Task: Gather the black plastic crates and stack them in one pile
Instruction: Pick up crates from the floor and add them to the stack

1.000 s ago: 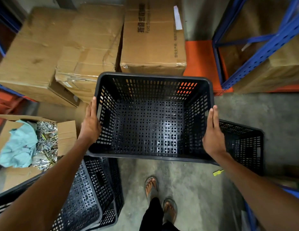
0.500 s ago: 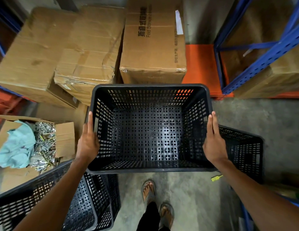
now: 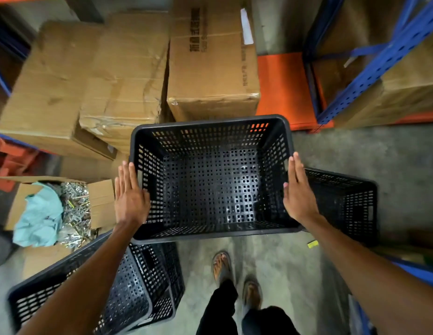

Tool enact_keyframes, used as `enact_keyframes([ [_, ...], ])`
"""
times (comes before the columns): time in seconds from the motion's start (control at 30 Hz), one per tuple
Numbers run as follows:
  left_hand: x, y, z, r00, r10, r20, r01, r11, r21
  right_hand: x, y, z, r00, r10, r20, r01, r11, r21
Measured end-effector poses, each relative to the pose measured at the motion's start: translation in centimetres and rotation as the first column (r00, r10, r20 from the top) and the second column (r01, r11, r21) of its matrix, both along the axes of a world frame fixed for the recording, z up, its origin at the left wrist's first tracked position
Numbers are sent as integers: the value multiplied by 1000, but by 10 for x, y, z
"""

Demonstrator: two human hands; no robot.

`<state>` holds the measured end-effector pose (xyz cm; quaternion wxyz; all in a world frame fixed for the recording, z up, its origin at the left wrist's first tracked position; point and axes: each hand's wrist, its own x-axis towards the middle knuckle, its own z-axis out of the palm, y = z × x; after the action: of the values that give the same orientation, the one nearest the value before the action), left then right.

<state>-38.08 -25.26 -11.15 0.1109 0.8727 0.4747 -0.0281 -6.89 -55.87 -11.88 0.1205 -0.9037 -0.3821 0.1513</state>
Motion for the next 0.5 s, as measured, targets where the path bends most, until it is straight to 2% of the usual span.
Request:
enact_keyframes([
  [0.07, 26, -15, 19, 996, 72, 48, -73, 997, 23, 7, -7, 12, 1000, 27, -2, -27, 998, -49],
  [0.13, 82, -55, 43, 970, 84, 227, -90, 996, 16, 14, -31, 24, 999, -31, -5, 31, 994, -102],
  [0.2, 152, -117, 68, 909, -18, 417, 29, 999, -19, 18, -63, 30, 992, -124, -14, 121, 984, -133],
  [0.27, 220, -191, 87, 837, -164, 522, 244, 966, -89, 27, -102, 28, 979, -196, -55, 184, 967, -177],
  [0.37, 303, -295, 89, 778, -336, 532, 508, 834, -216, 53, -167, 12, 963, -248, -104, 217, 946, -242],
  [0.43, 339, -342, 75, 804, -360, 473, 536, 784, -313, 72, -204, -3, 948, -288, -136, 245, 932, -267],
  [0.5, 369, -379, 49, 870, -298, 393, 460, 781, -424, 99, -243, -22, 924, -346, -160, 292, 913, -286],
])
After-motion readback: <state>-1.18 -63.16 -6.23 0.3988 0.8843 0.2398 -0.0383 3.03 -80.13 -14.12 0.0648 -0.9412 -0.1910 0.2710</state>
